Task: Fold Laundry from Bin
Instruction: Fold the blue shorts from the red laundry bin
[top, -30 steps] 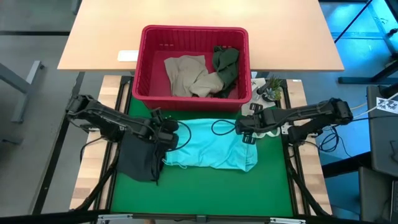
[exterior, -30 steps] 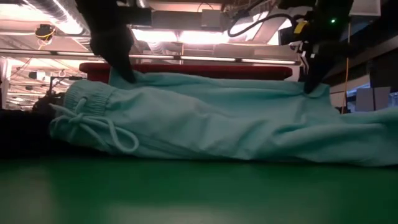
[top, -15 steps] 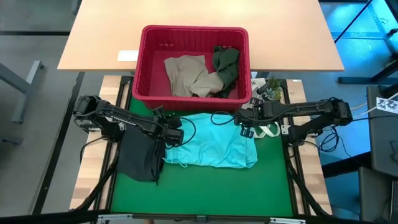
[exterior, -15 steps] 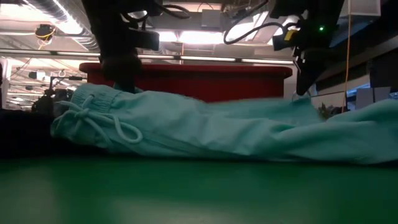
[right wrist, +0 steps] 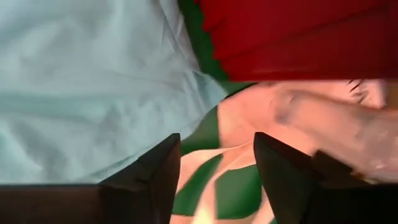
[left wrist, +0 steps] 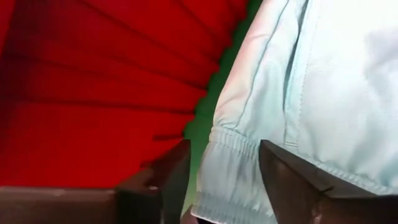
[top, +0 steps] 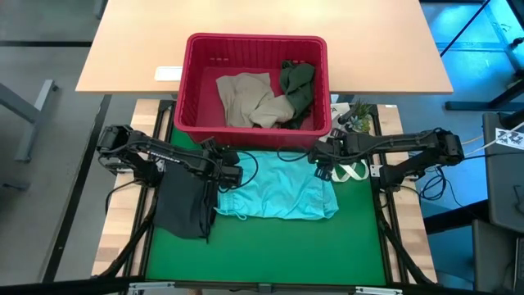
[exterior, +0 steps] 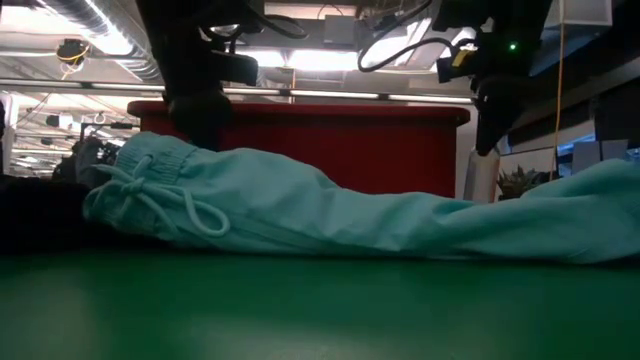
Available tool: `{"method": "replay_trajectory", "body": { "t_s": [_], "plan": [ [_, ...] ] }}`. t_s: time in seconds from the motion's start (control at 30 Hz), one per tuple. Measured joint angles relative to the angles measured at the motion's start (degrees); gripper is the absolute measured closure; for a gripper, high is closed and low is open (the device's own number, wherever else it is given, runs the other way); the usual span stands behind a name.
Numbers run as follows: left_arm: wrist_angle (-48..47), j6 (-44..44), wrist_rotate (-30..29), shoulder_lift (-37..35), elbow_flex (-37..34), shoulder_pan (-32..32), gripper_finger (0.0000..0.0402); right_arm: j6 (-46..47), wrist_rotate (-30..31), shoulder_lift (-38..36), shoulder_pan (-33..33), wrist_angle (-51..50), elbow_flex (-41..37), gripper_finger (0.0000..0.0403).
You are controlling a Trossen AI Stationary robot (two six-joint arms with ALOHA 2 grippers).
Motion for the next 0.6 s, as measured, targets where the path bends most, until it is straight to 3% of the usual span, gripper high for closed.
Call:
{"method": "replay_trajectory", "body": {
  "t_s": [0.17,0.33,0.6],
  "plan": [
    [-3.69,1.11,0.13,0.0,-0.02,0.0,0.0185,3.88,-10.83,0.02,0.0,-0.28,-0.02,0.0187],
    [-7.44,2.43,0.2,-0.02,-0.02,-0.01,0.0185,4.03,-23.19,0.02,0.03,-0.36,-0.02,0.0187],
    [-7.33,3.04,1.72,-0.11,-0.04,-0.17,0.0185,4.06,-24.75,0.02,0.07,0.22,-0.02,0.0187]
  ]
}}
